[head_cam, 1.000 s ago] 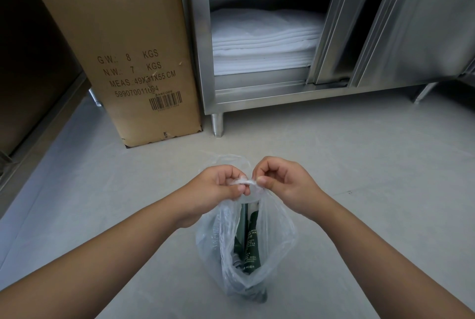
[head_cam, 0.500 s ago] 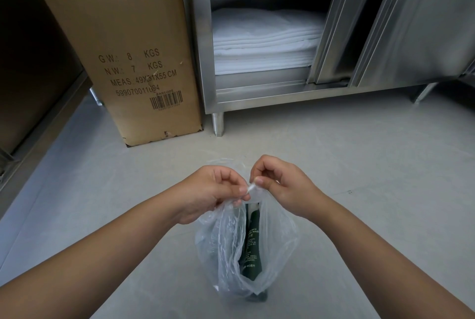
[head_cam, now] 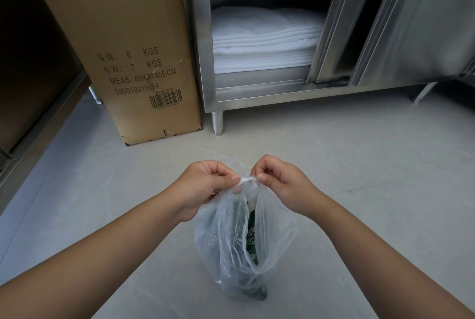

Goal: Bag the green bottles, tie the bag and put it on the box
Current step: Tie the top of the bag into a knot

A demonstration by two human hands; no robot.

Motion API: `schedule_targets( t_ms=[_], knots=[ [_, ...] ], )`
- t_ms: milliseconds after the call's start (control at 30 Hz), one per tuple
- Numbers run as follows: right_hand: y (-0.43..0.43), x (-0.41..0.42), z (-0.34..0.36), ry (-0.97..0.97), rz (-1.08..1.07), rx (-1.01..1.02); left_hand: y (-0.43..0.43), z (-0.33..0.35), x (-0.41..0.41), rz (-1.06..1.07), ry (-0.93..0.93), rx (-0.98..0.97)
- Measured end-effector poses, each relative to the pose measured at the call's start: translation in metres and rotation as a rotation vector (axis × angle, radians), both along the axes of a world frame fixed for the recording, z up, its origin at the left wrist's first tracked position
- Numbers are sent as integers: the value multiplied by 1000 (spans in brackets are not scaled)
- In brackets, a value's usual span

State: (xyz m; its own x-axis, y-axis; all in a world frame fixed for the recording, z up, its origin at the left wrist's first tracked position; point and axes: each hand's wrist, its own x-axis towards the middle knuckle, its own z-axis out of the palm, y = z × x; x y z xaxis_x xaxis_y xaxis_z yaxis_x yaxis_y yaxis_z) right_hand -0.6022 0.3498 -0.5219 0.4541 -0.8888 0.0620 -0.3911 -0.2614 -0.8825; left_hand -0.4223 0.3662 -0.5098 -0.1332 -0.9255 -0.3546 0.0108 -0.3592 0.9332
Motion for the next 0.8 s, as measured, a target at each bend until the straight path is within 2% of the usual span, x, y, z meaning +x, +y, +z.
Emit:
schedule_targets(
  t_ms=[200,333,500,633,800],
  knots=[
    [-2,-2,-4,49,-9,15,-4,-5,2,-14,29,73],
    [-2,-4,-5,89,-17,38,-4,-5,3,-51,-11,53],
    [1,0,-11,34,-63,66,-5,-8,5,-175,-79,-36],
    [0,1,-11,-32,-91,59,-6,-5,3,-194,-74,-75],
    [2,2,-10,-95,-53,66,-6,-8,-4,-125,-303,-259]
  ],
)
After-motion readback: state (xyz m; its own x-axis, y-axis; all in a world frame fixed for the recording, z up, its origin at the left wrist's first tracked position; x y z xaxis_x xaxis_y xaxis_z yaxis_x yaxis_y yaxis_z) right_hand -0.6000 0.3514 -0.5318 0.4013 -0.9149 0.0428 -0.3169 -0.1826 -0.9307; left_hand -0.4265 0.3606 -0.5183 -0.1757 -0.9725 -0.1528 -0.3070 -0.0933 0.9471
